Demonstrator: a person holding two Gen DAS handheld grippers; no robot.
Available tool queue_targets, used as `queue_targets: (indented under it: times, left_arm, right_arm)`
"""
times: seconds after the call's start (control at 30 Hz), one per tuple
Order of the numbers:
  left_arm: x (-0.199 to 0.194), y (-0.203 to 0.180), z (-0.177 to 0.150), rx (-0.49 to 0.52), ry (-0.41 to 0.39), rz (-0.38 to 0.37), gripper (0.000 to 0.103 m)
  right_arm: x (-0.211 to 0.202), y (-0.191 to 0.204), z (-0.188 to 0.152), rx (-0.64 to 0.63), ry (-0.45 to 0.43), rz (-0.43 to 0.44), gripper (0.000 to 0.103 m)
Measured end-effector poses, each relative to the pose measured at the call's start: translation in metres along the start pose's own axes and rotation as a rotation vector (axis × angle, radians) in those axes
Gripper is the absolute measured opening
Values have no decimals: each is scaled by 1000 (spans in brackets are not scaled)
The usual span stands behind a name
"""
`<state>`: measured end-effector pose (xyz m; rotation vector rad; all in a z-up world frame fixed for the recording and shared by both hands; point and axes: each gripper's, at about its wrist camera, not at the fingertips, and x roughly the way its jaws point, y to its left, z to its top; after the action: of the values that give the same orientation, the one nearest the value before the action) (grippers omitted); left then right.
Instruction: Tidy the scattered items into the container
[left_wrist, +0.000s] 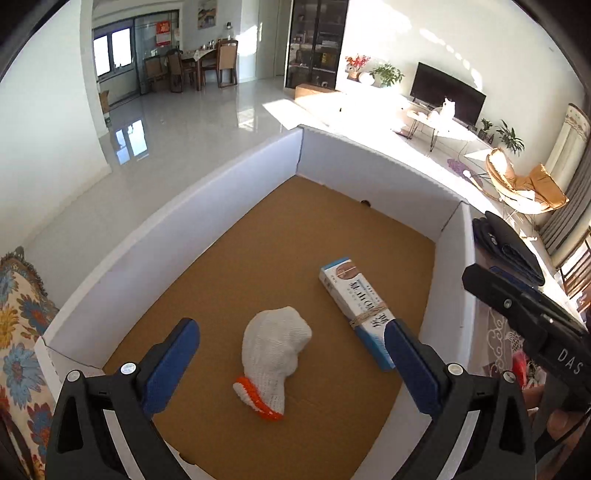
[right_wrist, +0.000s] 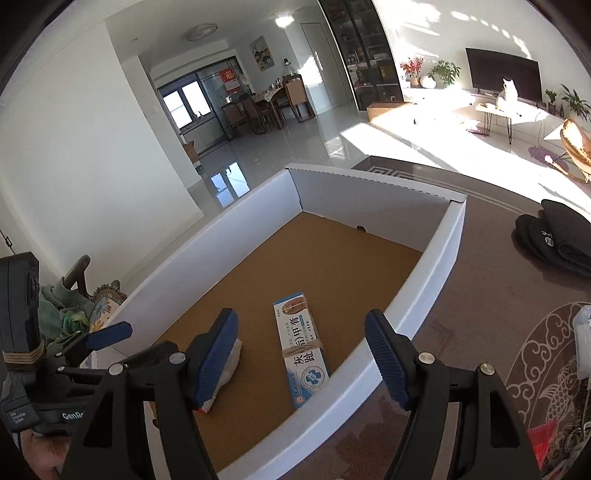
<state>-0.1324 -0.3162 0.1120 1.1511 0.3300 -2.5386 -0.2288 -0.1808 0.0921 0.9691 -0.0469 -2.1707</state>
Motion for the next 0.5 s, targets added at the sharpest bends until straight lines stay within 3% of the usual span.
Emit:
queue_targets:
  times: [0.1,0.2,0.37,0.5]
  left_arm:
    - [-44,-51,-18,120,-86,-104,102]
    - [-68,-109,-60,242,-97,-223,103]
    - [-39,-195,-159,385,58,-398,103]
    - [9,-246,-215,435,182,-400,103]
  right_arm:
    - [-63,-27,-49,-55,-48,-54,72]
    - [-124,-65,-113,-98,-58,-218,72]
    - [-226,-139,-220,30,-68,-552,72]
    - [-255,-200,-267,209,32,-661,72]
